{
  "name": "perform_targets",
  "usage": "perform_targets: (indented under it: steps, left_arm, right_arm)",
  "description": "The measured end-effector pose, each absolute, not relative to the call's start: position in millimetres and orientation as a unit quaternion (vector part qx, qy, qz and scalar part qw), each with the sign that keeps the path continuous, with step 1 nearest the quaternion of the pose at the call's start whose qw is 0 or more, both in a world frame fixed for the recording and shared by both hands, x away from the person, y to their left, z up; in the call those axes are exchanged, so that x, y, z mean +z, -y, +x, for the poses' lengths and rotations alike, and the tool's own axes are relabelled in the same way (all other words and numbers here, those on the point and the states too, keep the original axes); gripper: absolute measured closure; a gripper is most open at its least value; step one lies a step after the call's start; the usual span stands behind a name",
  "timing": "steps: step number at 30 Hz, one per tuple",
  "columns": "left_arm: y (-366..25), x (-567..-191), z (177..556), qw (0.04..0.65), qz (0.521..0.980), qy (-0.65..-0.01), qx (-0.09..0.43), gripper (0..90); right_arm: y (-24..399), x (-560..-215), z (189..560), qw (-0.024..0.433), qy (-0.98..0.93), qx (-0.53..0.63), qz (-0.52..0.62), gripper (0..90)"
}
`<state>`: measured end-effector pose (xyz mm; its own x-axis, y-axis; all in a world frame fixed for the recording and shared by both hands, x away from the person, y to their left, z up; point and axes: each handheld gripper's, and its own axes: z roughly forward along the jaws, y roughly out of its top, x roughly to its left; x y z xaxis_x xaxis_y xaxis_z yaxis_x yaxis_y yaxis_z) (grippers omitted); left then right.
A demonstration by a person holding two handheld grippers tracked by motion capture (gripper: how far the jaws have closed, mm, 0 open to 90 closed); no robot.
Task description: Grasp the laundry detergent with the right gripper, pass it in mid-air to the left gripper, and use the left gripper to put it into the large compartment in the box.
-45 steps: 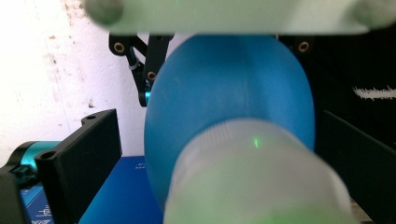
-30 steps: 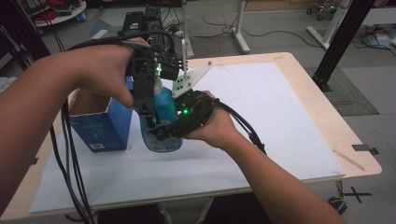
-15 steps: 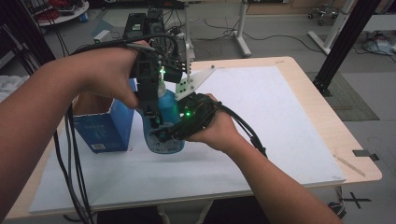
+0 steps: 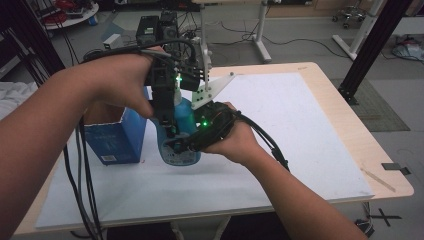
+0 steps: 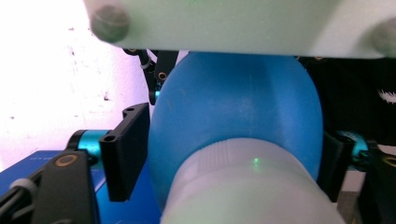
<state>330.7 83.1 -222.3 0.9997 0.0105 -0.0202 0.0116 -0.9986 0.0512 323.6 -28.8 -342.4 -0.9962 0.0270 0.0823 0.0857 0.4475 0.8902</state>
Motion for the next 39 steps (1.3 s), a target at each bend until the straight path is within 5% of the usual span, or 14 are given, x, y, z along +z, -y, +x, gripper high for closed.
perform_targets:
  steps: [15, 39]
  left_arm:
    - [-81.8, -224.3, 330.0, 0.022, 1.0, -0.001, -0.009, 36.9]
    - [-78.4, -224.8, 326.9, 0.019, 1.0, 0.001, -0.008, 39.1]
  right_arm:
    - [28.7, -342.8, 323.3, 0.028, 0.85, -0.524, -0.034, 47.1]
    - [30.9, -344.0, 322.1, 0.025, 0.849, -0.527, -0.026, 44.6]
